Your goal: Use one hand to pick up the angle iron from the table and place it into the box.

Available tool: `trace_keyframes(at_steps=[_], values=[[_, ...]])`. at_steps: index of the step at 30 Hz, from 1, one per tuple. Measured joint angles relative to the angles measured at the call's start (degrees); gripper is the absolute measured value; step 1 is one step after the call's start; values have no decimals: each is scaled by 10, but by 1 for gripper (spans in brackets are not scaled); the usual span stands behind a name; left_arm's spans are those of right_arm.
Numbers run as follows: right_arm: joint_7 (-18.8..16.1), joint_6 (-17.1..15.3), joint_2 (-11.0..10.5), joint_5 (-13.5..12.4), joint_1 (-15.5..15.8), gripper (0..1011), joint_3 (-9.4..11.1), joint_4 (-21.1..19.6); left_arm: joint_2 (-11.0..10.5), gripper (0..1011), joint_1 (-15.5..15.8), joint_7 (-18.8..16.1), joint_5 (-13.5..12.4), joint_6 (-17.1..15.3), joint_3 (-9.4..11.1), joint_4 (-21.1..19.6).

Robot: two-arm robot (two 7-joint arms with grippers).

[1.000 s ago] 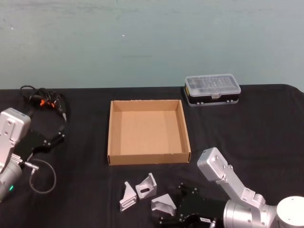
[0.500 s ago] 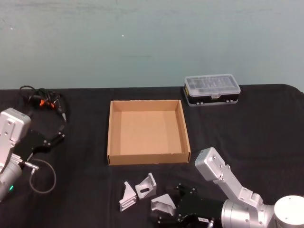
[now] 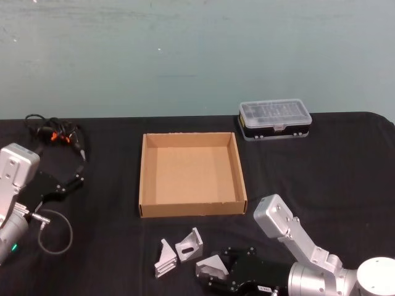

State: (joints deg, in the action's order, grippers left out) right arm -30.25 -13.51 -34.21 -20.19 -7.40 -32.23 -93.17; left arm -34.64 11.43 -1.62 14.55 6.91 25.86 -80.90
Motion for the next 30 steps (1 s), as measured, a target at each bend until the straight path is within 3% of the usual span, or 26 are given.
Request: trace_keyframes(at_steps=[10, 26, 30], values=[[0, 0, 0, 0, 0, 291, 0, -1, 0, 1000, 0, 0, 0, 0, 0, 0], [0, 1, -1, -1, 1, 265, 1, -1, 0, 1000, 0, 0, 0, 0, 0, 0], [-1, 18, -2, -9, 8, 264, 13, -9, 0, 1000, 0, 0, 0, 0, 0, 0]])
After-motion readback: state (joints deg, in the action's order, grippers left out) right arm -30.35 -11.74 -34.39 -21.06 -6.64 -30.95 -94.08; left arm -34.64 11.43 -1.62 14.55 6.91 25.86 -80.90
